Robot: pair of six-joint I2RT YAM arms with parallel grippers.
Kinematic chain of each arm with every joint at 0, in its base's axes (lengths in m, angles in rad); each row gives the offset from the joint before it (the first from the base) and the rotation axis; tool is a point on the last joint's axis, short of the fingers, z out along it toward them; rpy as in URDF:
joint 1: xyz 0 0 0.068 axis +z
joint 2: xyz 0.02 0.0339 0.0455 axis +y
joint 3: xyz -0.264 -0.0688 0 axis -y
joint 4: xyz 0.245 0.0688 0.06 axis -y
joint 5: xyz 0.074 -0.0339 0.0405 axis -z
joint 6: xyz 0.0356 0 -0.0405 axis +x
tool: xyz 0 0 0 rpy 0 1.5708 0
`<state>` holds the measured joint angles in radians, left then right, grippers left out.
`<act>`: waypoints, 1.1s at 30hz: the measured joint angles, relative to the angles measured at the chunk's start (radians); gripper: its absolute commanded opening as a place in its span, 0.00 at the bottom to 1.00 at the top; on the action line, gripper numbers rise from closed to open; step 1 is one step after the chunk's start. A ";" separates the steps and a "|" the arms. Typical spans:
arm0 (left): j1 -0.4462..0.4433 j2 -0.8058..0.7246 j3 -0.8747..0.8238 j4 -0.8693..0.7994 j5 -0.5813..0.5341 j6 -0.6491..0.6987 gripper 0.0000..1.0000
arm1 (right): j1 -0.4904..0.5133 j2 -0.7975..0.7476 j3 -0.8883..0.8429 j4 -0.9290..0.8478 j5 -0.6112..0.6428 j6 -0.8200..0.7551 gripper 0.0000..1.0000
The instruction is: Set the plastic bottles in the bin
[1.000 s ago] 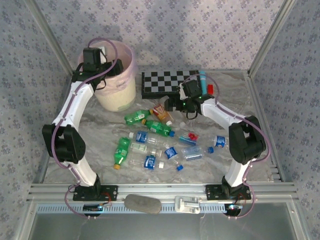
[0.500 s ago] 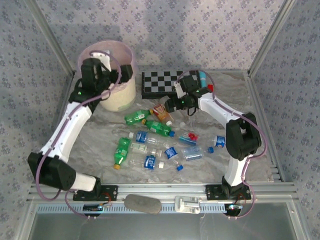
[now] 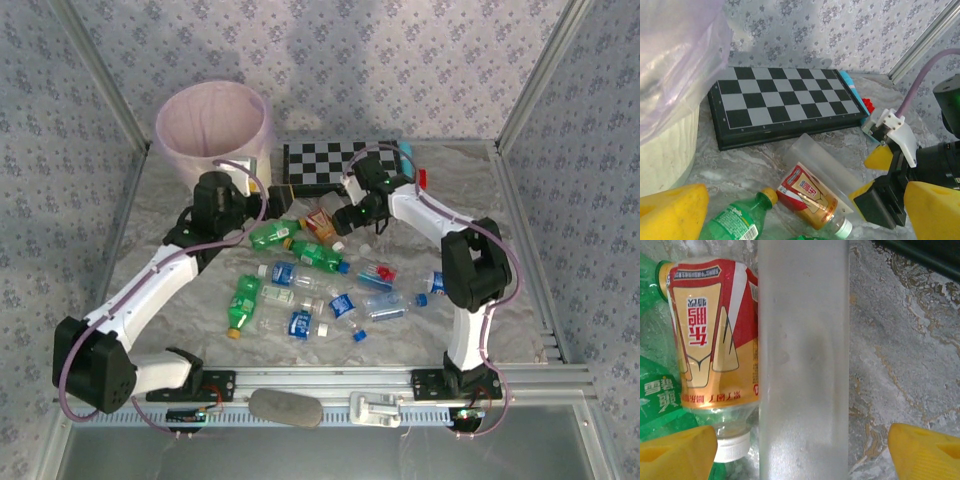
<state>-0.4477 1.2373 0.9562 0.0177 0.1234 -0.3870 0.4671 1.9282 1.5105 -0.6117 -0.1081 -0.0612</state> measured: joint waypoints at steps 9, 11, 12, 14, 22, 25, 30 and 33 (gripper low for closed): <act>-0.005 0.000 -0.013 0.047 0.001 -0.028 1.00 | 0.005 0.059 0.020 0.002 0.009 -0.019 0.87; -0.005 0.001 -0.013 0.050 0.001 -0.035 1.00 | 0.007 0.073 0.021 0.001 0.019 -0.019 0.87; -0.005 0.002 -0.013 0.053 0.001 -0.038 1.00 | 0.007 0.083 0.023 0.001 0.022 -0.020 0.86; -0.005 0.006 -0.013 0.056 0.001 -0.045 1.00 | 0.007 0.098 0.026 0.001 0.034 -0.023 0.86; -0.005 0.040 -0.013 0.057 0.000 -0.068 1.00 | 0.007 0.119 0.026 0.001 0.064 -0.030 0.82; -0.005 0.046 -0.013 0.056 0.001 -0.078 1.00 | 0.007 0.126 0.026 0.002 0.068 -0.031 0.81; -0.005 0.060 -0.013 0.057 0.001 -0.093 1.00 | 0.008 0.147 0.026 0.003 0.072 -0.034 0.80; -0.005 0.070 -0.013 0.057 0.005 -0.103 1.00 | 0.008 0.156 0.026 0.007 0.071 -0.035 0.75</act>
<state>-0.4530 1.3075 0.9428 0.0750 0.1280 -0.4896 0.4747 2.0842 1.5360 -0.6048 -0.0372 -0.0963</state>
